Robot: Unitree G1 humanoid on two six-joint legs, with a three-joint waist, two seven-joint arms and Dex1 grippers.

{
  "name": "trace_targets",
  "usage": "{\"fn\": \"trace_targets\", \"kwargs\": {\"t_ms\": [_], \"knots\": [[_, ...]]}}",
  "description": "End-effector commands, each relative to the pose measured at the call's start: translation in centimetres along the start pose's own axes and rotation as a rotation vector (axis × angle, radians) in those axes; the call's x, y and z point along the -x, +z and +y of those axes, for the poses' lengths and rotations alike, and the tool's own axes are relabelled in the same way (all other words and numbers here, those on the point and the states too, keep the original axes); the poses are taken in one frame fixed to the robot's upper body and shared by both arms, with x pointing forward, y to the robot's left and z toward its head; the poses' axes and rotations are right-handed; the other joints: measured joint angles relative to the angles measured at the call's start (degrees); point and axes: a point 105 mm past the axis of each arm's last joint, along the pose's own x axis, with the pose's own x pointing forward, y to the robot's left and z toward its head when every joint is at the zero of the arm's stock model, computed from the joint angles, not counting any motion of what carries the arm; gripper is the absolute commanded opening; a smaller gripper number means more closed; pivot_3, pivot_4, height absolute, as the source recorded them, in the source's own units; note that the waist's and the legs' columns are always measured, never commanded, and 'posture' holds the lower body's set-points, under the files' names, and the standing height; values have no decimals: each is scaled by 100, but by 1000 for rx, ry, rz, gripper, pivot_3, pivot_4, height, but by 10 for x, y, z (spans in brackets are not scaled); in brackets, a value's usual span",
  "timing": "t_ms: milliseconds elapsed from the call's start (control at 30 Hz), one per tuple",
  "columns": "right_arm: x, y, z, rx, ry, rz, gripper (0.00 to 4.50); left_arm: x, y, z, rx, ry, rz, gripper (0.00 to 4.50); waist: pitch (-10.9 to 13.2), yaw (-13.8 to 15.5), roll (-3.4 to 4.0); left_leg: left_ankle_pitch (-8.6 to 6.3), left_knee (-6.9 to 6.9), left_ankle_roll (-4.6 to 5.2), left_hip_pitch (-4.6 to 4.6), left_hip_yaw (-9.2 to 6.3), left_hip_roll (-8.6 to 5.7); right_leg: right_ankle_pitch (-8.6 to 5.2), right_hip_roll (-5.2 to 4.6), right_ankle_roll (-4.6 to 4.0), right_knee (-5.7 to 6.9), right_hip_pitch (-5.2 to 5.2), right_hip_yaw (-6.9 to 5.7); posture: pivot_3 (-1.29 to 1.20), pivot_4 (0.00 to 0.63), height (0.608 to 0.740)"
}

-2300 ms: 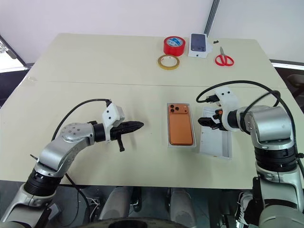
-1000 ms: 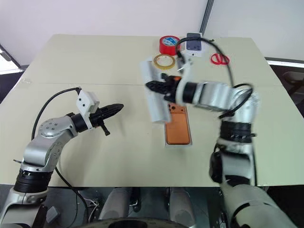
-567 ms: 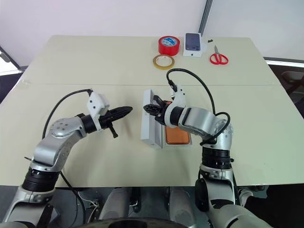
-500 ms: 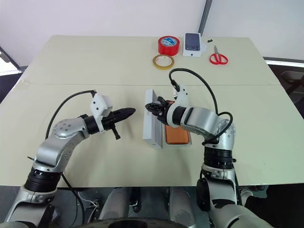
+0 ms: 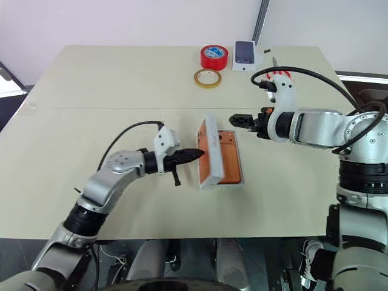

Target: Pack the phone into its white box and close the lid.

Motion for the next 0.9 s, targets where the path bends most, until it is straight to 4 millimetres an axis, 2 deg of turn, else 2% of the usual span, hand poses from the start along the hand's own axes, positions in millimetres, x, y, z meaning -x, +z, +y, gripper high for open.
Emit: {"fn": "trace_targets", "kwargs": {"t_ms": [33,167,200,233,367,500,700,800,900], "knots": [[5,6,1,190,-33,-25,3083,-11,10,-2,-27,-16,-16,0,1,24,4,0,0,0,0,-1,-2,0,1,0,1,0,0,0,150,740],[4,2,-1,384,-46,-17,1029,-15,13,-1,-25,-9,-28,0,1,32,3,0,0,0,-3,-4,0,-2,-1,1,0,-2,-1,0,150,740],[3,1,-1,430,-50,-17,383,-13,16,2,-20,8,-40,0,1,32,3,0,1,0,-3,-4,0,-2,-2,1,-1,-2,-1,0,150,740],[3,0,-2,477,-58,-14,59,-11,18,6,-13,29,-51,0,1,34,3,0,1,0,-3,-3,-1,-2,-4,1,-1,-2,0,0,150,740],[0,-13,-13,713,-112,28,59,7,25,30,12,146,-49,0,1,38,3,0,4,0,-5,-6,0,-3,-6,0,0,-3,-1,0,150,740],[-3,-25,-12,826,-69,55,59,31,21,39,9,190,29,0,2,17,2,0,4,0,-4,-4,0,-3,-6,1,0,-4,-1,0,150,740],[-7,-37,-3,914,14,73,59,53,0,17,22,74,193,0,2,20,2,-1,3,-2,-2,-2,2,-3,-6,-1,0,-5,-2,0,150,740],[-9,-41,-1,929,37,82,59,51,-8,10,22,41,235,0,2,80,2,-1,4,-3,-2,-4,0,-4,-9,-2,-1,-4,-3,0,150,740],[-11,-44,2,941,55,86,59,40,-20,-3,-5,-16,296,0,2,131,2,-1,7,-3,-3,1,-2,-4,-14,-3,-4,-3,-2,0,150,740]]}}
